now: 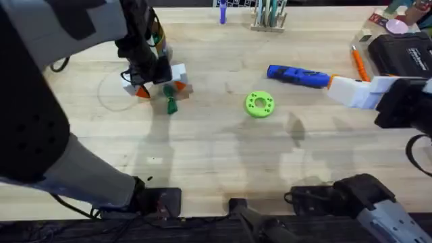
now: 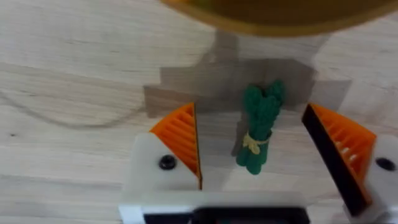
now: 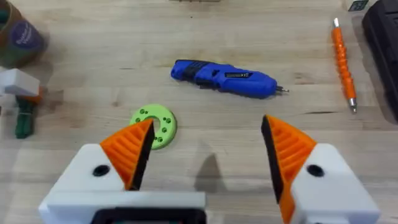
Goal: Pick up the gripper from the table and insert it into the empty holder that is missing its gripper. Then pick up a screw, insert it into the mounting hole, and use the screwdriver to tighten it. Finally, clean up the table by picking up the vegetable and placing it into the bucket.
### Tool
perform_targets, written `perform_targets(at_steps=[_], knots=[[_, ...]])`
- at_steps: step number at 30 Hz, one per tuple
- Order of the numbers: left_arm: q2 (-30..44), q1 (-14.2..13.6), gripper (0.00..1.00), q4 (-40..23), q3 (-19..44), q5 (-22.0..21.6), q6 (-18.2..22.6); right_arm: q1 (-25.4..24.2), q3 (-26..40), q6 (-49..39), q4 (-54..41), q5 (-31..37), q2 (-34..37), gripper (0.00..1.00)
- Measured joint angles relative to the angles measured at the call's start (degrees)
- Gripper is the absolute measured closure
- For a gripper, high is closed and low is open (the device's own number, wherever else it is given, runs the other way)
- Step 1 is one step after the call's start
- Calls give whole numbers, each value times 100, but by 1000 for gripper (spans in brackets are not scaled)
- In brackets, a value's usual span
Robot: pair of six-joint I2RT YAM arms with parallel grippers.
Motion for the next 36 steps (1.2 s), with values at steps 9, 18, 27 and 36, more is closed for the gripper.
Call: perform_targets(at_steps=[9, 18, 27, 36], knots=[[115, -2, 196, -96, 2, 208, -75, 0, 0, 23, 0, 0, -2, 10], [115, -30, 876, -275, 2, 282, -97, 0, 0, 25, 2, 0, -2, 10], [113, -72, 978, -278, 7, 296, -92, 0, 0, 41, 2, 0, -1, 10], [-225, -72, 978, -491, 465, 291, -88, 0, 0, 40, 2, 0, -1, 10]])
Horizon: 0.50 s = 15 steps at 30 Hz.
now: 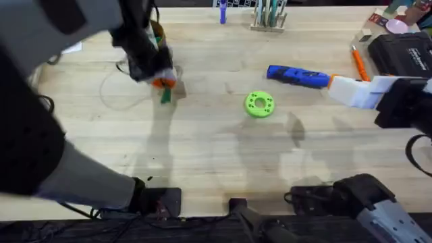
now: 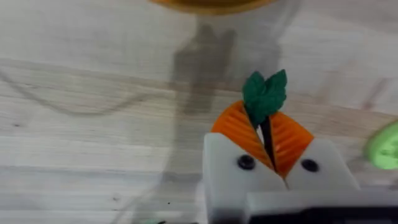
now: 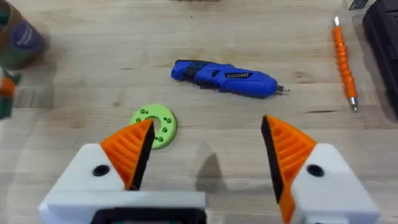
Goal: Pick up the gripper from the table and insert it into the empty holder that is missing its gripper. Then pick up a screw, insert it into the mounting hole, and use the screwdriver to tighten it. Finally, clean up the table by picking up the vegetable and placing it into the bucket.
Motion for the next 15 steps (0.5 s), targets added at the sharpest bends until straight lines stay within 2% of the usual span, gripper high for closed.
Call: perform_targets(at_steps=[3, 10, 15], knots=[[-418, 0, 978, -179, 516, -38, 47, 0, 0, 2, -2, 0, 0, 10], [-1175, 0, 978, -296, 1695, -796, 315, 0, 0, 0, -2, 0, -2, 10], [-1186, 0, 978, 173, 1865, -1255, 715, 0, 0, 0, -1, 0, -2, 10]])
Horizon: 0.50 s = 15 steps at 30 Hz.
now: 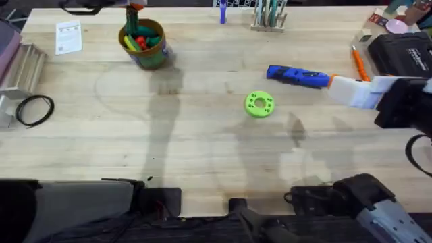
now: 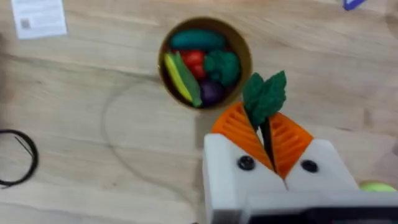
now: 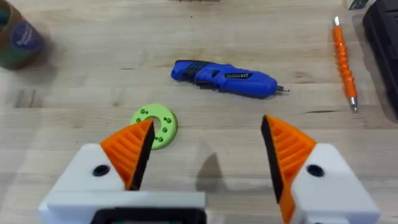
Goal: Pick up the gripper from the table and insert it into the empty holder that is missing its gripper. Then pick up a screw, insert it into the mounting hole, and use the screwdriver to tighten it. Finally, clean up the table by picking up the vegetable and placing it into the bucket.
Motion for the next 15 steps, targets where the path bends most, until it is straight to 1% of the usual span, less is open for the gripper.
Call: perform_targets(at_steps=[5, 8, 15], knots=[[345, 0, 978, 565, -2, -371, 177, 0, 0, 0, -1, 0, 0, 10], [706, 2, 978, 811, -2, -526, 231, 0, 0, 2, -1, 0, 2, 10], [1489, 2, 978, 985, -4, -596, 256, 0, 0, 2, 1, 0, 1, 10]])
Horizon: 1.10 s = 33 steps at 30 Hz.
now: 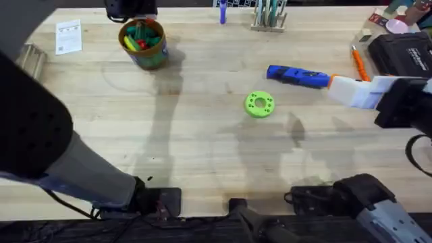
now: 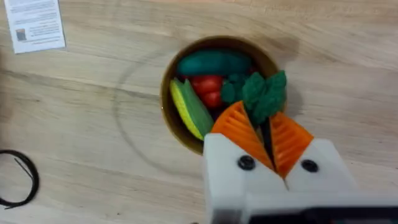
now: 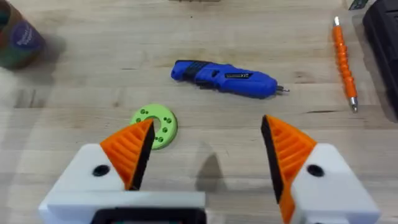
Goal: Pick up the gripper from the table and insert it into the empty holder that is missing its gripper. Then pick up a screw, insert it into the mounting hole, and use the screwdriver to tighten it. Finally, clean up the table by picking up the vegetable and placing it into the bucket.
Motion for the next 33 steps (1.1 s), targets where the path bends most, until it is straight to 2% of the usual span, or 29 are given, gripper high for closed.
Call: perform_targets(at_steps=[3, 4, 5, 8, 10, 11, 17, 24, 28, 33], knots=[[63, 0, 978, -4, 0, -1, 2, 0, 0, 0, 0, 0, -1, 10], [59, 0, 946, -4, 0, -8, 41, 0, 0, 0, 0, 0, 1, 9], [49, 0, 810, -7, 0, -25, 36, 0, 0, 0, 0, 0, -1, 10], [30, 0, 313, -184, 0, -61, 42, 0, 0, -2, -29, 0, 0, 10], [18, 0, 60, -344, 0, -66, 20, 0, 0, -2, -67, 0, 0, 10], [-3, 0, 28, -452, 0, -76, 11, 0, -2, -2, -83, 0, 2, 10], [-510, 4, 15, -1121, 0, 40, -124, 0, 0, -2, -96, 0, 0, 10], [-2004, -111, 15, -1767, -170, 223, -181, 0, 0, -2, -96, 0, -1, 10], [-3042, -268, 15, -1867, -888, 243, -181, 0, 0, 0, -97, 0, -1, 10], [-4313, -319, 15, -1918, -2205, 311, -196, 0, -2, 0, -96, 0, 1, 10]])
